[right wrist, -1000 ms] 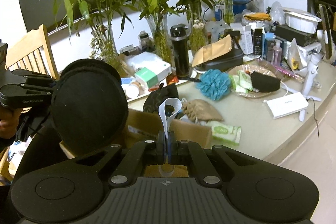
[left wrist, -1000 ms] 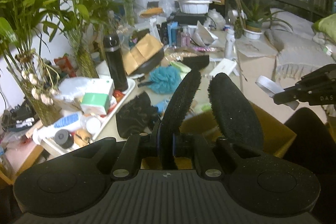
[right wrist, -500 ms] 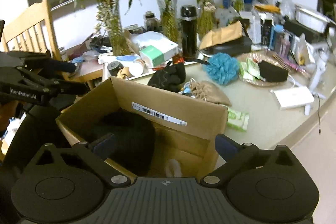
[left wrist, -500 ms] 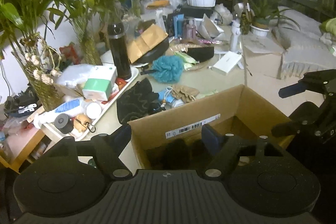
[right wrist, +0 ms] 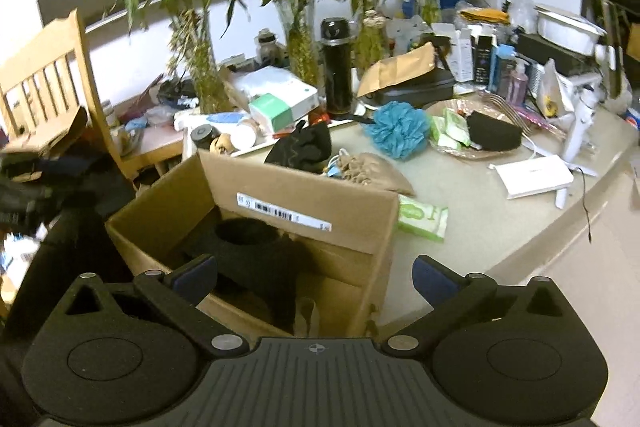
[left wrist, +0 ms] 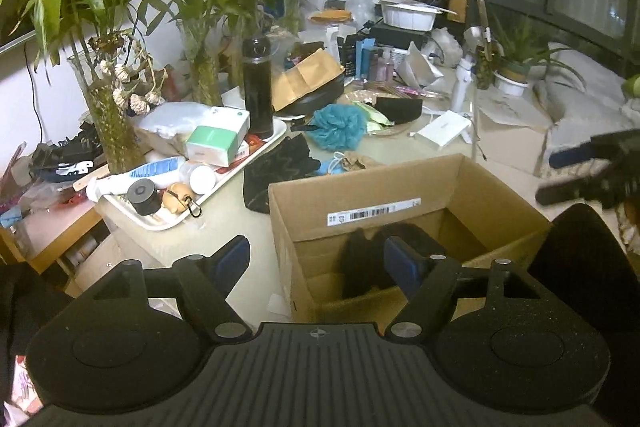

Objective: Organize soft objects

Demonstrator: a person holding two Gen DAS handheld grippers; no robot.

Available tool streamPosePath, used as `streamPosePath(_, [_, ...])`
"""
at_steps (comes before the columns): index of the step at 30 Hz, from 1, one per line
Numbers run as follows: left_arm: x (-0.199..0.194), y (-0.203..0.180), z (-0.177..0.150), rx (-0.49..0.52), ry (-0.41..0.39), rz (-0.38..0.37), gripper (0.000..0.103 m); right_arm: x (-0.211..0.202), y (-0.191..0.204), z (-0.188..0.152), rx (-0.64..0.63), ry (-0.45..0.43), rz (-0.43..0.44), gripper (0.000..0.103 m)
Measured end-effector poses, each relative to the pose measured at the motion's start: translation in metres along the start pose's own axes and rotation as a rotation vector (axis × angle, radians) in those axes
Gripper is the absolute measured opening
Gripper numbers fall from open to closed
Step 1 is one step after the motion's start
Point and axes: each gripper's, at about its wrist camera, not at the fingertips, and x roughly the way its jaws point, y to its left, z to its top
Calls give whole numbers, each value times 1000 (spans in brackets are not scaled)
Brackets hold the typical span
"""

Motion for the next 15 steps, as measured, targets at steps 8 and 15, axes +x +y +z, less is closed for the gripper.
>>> streamPosePath(8, [-15, -4, -9, -15, -48, -5, 74, -14, 0, 7, 14, -10, -22, 103])
streamPosePath(15, [-15, -4, -9, -5, -61, -2, 74, -9, 0, 5, 22, -1, -6, 103])
